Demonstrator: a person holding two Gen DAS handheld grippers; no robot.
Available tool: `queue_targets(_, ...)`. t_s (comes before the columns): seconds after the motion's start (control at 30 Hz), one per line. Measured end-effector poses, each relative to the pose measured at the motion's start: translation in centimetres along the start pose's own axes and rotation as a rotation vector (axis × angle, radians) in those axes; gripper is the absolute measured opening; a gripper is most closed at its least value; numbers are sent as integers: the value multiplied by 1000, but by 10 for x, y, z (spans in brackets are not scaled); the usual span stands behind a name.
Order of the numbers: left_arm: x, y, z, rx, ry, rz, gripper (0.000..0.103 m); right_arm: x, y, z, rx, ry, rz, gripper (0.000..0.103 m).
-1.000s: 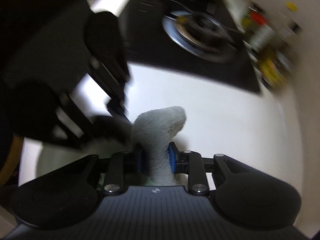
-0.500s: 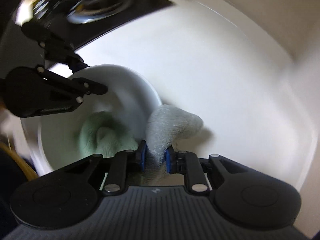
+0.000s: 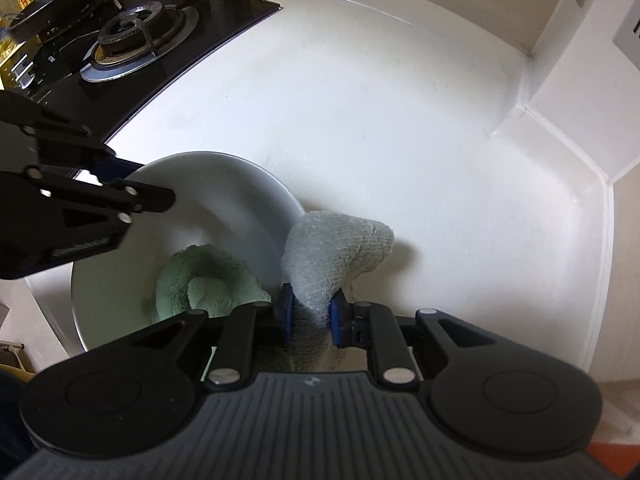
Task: Clean bowl
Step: 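Wipe the bowl rim and inside with the cloth in the right gripper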
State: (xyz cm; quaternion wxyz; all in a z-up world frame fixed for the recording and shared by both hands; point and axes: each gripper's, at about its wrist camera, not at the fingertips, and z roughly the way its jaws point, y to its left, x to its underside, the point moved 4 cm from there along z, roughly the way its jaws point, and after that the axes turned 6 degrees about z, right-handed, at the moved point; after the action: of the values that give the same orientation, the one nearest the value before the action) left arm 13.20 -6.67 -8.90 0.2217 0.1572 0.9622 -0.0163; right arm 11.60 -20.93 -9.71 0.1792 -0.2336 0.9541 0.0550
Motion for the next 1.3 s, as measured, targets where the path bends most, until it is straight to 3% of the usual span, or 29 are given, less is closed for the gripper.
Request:
queue_targets(0.13,13,6,-12,45,55,-91,11,-6,6,6,-1,10,-15,14)
queue_targets(0.27,26,0,-13,49,88,-135,12,-9,11,7,-10,19,-133,14)
queue_targets(0.57,25,-3,-3,70,48,2,13,-16,21,9,-31,38,-397,19)
queue_targets(0.73,21,-11,0,36,27,78,12,-47,54,24,-89,-5,-793,19)
queue_targets(0.9,20,-9,2,-37,11,87,12,-67,93,35,-211,-6,-1018,25)
queue_targets(0.97,19,-4,2,-72,-15,64,12,-71,94,37,-197,-31,-993,26)
queue_targets(1.13,14,-1,3,-137,-60,30,21,-73,59,35,-175,-52,-650,20)
queue_targets(1.3,9,2,5,-128,-74,3,23,-49,19,26,-96,-27,-375,17)
